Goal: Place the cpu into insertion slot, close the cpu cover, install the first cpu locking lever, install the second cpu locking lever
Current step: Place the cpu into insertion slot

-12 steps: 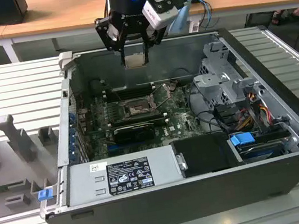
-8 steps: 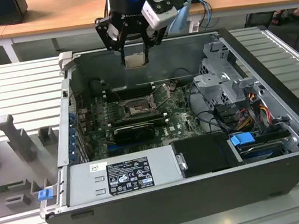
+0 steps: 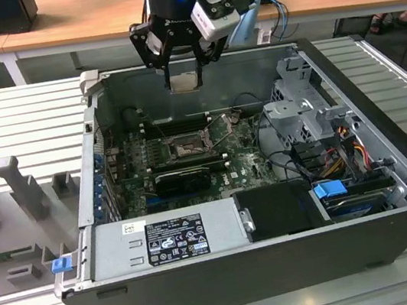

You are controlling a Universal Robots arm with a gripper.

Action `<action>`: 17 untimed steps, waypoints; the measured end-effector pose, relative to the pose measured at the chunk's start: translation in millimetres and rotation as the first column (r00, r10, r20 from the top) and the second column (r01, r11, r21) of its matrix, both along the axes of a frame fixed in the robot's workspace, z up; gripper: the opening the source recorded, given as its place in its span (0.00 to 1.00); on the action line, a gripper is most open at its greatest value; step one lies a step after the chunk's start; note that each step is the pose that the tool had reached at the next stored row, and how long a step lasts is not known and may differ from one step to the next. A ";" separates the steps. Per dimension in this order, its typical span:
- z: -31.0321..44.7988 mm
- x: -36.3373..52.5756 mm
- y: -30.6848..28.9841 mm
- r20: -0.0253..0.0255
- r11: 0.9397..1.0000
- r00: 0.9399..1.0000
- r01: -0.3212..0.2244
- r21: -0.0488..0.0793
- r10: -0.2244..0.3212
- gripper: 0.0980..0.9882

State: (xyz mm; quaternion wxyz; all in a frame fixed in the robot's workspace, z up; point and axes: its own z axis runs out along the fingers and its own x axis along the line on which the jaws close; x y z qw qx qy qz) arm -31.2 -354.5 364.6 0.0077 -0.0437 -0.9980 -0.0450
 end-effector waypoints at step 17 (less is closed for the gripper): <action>-3.5 -0.1 -0.1 -0.001 0.995 0.995 0.104 0.000 -0.104 0.48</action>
